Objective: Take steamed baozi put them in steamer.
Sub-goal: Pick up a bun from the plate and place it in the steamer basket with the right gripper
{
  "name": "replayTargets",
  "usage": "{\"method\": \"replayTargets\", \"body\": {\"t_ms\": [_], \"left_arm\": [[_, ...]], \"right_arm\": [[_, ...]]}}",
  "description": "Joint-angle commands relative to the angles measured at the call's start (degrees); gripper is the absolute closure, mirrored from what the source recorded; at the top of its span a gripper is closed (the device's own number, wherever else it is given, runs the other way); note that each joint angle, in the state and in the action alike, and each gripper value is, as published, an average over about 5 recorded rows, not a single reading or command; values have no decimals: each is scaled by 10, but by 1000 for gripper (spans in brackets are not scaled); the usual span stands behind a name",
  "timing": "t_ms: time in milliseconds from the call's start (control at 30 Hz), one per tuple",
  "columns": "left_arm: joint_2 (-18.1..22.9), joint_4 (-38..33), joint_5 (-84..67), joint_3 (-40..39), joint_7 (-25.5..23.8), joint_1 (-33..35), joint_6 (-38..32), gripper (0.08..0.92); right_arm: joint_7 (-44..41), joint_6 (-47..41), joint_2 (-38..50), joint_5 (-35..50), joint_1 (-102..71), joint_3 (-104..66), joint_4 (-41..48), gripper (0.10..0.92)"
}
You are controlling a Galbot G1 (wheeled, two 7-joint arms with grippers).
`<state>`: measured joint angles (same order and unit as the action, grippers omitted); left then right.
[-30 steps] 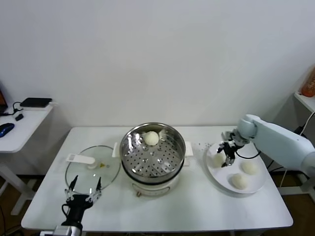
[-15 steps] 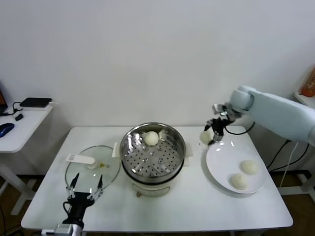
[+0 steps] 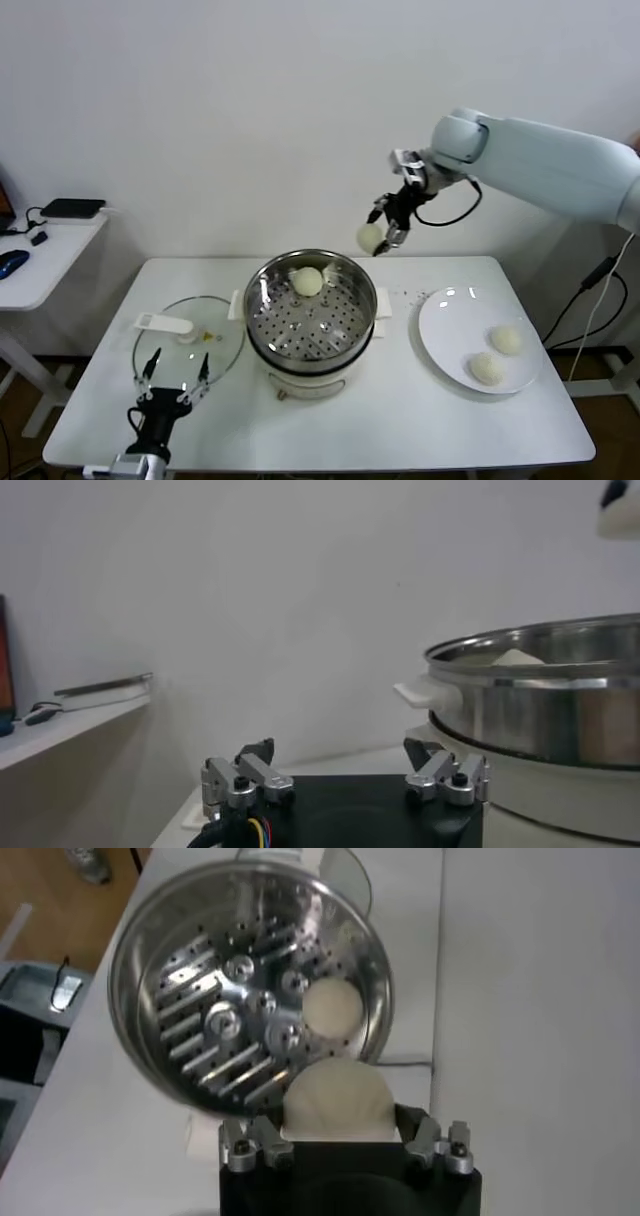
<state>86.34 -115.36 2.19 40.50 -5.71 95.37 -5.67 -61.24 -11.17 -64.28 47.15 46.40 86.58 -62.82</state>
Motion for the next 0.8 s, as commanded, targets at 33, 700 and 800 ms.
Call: {"method": "replayTargets", "body": {"t_ms": [33,700,800], "left_arm": [[0,-2,3,0,0,0,1,177],[-2,-6,3,4,0,-2,4,177],[-1,-5,4,2,0,-3,4,177]], "right_arm": [[11,-20,-117,49,-12,-4,7,300],[32,-34,-183,17,-125,-15,64,296],[34,-35,-183,15,-132,-15,61,296]]}}
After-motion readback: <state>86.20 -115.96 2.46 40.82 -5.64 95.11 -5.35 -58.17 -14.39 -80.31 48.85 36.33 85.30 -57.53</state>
